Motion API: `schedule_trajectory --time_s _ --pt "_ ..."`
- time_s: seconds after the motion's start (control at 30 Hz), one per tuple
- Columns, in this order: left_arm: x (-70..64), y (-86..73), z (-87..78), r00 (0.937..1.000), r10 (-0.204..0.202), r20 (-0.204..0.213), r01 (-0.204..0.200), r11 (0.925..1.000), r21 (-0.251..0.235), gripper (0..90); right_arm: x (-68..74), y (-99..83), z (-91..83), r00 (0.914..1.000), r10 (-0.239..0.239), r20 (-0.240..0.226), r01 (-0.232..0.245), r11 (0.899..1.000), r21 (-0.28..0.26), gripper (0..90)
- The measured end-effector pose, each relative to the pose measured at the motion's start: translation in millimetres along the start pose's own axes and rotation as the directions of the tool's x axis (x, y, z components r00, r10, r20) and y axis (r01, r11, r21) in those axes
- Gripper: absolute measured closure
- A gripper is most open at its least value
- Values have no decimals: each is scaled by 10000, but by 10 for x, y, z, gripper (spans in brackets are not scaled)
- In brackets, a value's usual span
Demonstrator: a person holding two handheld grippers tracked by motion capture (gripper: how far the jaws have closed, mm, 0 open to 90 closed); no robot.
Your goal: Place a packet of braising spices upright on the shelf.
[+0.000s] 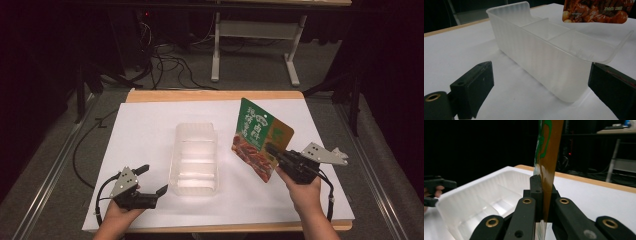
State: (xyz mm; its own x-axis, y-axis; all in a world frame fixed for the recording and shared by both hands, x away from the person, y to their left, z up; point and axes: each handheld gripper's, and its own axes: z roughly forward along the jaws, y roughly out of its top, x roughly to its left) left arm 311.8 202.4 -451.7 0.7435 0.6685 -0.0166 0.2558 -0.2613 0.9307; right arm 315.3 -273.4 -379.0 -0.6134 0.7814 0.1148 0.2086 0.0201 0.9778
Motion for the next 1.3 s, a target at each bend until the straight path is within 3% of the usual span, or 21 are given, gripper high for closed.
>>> schedule_trajectory --time_s 0.6,1.07,1.3 --pt "-7 -2 5 10000 12 39 -12 10000 -6 69 263 353 376 9942 -487 -956 459 9984 -317 900" --pt "-9 1 -3 10000 -7 82 7 10000 -65 69 309 441 644 9840 -515 -1708 445 9980 -446 900" --pt "-13 2 2 9999 -9 105 10 10000 -79 69 361 429 879 9774 -571 -2037 517 9982 -318 900"
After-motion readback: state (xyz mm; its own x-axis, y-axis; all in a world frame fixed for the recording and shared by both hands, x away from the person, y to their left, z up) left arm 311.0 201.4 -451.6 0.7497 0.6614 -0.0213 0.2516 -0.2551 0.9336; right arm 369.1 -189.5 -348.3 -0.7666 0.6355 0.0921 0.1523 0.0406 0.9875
